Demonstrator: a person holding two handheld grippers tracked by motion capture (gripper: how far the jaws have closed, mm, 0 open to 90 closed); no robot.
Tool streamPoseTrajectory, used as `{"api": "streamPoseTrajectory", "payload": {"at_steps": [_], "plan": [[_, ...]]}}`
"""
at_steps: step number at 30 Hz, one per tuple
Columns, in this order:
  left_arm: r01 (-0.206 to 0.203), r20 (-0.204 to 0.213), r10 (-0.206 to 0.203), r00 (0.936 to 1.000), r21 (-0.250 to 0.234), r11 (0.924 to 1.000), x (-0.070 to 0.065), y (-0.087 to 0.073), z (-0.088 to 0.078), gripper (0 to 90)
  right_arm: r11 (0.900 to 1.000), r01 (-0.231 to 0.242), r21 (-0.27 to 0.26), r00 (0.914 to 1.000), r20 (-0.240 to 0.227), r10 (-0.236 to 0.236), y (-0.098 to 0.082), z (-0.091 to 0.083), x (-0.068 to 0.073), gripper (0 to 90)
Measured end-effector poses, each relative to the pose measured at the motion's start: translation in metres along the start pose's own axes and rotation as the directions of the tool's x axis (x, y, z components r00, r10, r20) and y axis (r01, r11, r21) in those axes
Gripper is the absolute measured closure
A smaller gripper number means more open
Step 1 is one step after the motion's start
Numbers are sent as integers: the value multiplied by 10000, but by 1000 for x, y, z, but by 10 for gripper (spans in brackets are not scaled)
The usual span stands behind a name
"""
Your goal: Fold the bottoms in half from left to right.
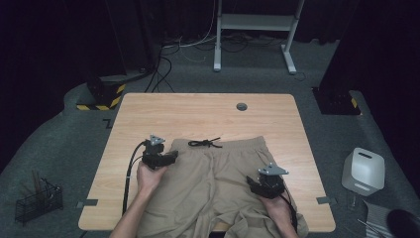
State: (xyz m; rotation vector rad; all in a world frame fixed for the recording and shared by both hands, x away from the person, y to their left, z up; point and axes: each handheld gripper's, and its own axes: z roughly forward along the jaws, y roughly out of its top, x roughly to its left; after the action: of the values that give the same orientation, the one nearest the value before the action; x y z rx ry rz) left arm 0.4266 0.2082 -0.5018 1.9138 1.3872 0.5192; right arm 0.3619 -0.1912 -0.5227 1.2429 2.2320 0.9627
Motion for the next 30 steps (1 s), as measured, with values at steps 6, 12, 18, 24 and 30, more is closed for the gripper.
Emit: {"api": "streamPoseTrajectory", "payload": {"at_steps": [6, 12, 18, 24, 30], "plan": [[15, -72, -13, 10000, 295, 9996, 5, -4, 14, 386, 10000, 9, -6, 10000, -6, -9, 0, 0, 0, 420], [-390, -307, 403, 9987, 411, 9984, 2, -4, 21, 482, 10000, 12, -10, 10000, 0, -12, 0, 0, 0, 420], [-619, -34, 622, 9981, 644, 9960, 2, 1, 22, 643, 10000, 16, -11, 10000, 2, -16, 0, 0, 0, 420], [-577, 346, 555, 9979, 654, 9962, 5, 2, 22, 812, 10000, 18, -12, 10000, 5, -18, 0, 0, 0, 420], [-557, 500, 532, 9973, 494, 9972, 5, 3, 18, 868, 10000, -2, 1, 10000, 2, 2, 0, 0, 0, 420]]}}
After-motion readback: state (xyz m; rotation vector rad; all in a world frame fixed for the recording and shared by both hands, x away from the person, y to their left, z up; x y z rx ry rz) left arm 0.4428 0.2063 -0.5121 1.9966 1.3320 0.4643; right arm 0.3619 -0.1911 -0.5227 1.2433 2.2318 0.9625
